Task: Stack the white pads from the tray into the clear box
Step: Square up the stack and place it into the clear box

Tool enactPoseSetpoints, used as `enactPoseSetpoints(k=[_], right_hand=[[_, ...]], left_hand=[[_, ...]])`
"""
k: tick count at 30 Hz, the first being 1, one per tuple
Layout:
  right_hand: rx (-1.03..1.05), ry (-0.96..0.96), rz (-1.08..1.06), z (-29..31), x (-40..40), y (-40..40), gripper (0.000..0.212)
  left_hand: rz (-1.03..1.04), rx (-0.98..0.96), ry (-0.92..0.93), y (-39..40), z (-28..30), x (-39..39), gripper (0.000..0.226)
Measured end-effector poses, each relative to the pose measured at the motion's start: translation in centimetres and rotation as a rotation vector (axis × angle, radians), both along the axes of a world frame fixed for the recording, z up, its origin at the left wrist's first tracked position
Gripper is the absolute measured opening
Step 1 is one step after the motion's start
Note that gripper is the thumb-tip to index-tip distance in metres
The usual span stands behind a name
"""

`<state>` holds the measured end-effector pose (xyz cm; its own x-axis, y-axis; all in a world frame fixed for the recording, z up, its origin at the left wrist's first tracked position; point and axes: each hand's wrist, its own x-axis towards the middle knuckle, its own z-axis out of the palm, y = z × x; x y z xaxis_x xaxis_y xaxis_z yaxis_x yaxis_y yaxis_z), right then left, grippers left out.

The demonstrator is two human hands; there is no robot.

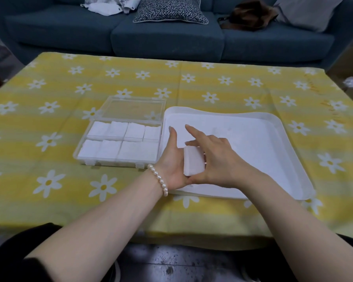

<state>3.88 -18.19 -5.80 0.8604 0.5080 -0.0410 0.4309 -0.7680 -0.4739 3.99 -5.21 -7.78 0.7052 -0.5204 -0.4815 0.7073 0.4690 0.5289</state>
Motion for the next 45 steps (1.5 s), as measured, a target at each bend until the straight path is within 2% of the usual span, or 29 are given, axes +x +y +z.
enactPoseSetpoints(k=[2, 3, 4, 6, 7, 8, 12, 15, 19, 23, 26, 28, 31, 35, 39, 41, 45], right_hand=[[0.152, 0.184, -0.054, 0.6, 0.0, -0.1, 0.122], [0.265, 0.281, -0.095, 1.0, 0.0, -0.3, 0.117], [0.368, 0.345, -0.145, 1.4, 0.2, -0.5, 0.102], [0.527, 0.379, -0.266, 2.0, 0.7, -1.2, 0.049], [0.569, 0.384, -0.329, 2.2, 0.9, -1.6, 0.03], [0.586, 0.402, -0.378, 2.1, 1.2, -2.1, 0.022], [0.523, 0.53, -0.384, 1.3, 1.4, -2.4, 0.023], [0.501, 0.6, -0.367, 0.6, 1.5, -1.9, 0.022], [0.574, 0.637, -0.417, 0.4, 1.9, -2.1, 0.008], [0.567, 0.568, -0.445, 0.6, 2.1, -2.7, 0.013], [0.575, 0.59, -0.398, 0.3, 2.0, -2.6, 0.011], [0.665, 0.637, -0.404, 0.1, 2.3, -2.7, 0.022], [0.917, 0.793, -0.393, -0.3, 2.6, -3.5, 0.049], [1.225, 1.072, -0.154, -2.0, 2.5, -4.3, 0.083], [1.298, 1.156, -0.023, -3.1, 2.5, -3.9, 0.073], [1.359, 1.196, 0.006, -3.2, 2.4, -3.8, 0.068], [1.398, 1.17, 0.013, -3.6, 2.3, -3.7, 0.062]], left_hand=[[-0.021, -0.018, 0.02, 0.2, -0.2, 0.1, 0.104], [-0.03, -0.014, 0.023, 0.3, -0.3, 0.1, 0.105], [-0.032, -0.011, 0.03, 0.4, -0.3, 0.0, 0.104], [-0.022, -0.011, 0.047, 0.4, -0.3, 0.0, 0.102], [-0.02, -0.004, 0.051, 0.4, -0.2, 0.0, 0.101], [-0.021, 0.013, 0.056, 0.3, -0.2, 0.0, 0.099], [-0.045, 0.094, 0.045, -0.1, -0.2, -0.1, 0.099], [-0.069, 0.077, 0.03, -0.5, -0.3, -0.2, 0.099], [-0.066, 0.05, 0.035, -0.5, -0.4, -0.2, 0.085], [-0.045, 0.057, 0.054, -0.5, 0.0, -0.7, 0.052], [-0.02, 0.047, 0.079, -0.6, 0.0, -0.9, 0.049], [-0.007, 0.041, 0.071, -0.5, 0.2, -0.9, 0.05], [-0.013, 0.038, 0.05, -0.4, 0.3, -0.9, 0.061], [-0.038, -0.014, 0.017, -0.4, 0.3, -0.8, 0.092], [-0.089, -0.006, -0.042, -0.3, 0.5, -0.8, 0.097], [-0.118, 0.023, -0.073, -0.3, 0.8, -0.9, 0.086], [-0.143, 0.044, -0.092, -0.5, 1.3, -1.3, 0.032]])
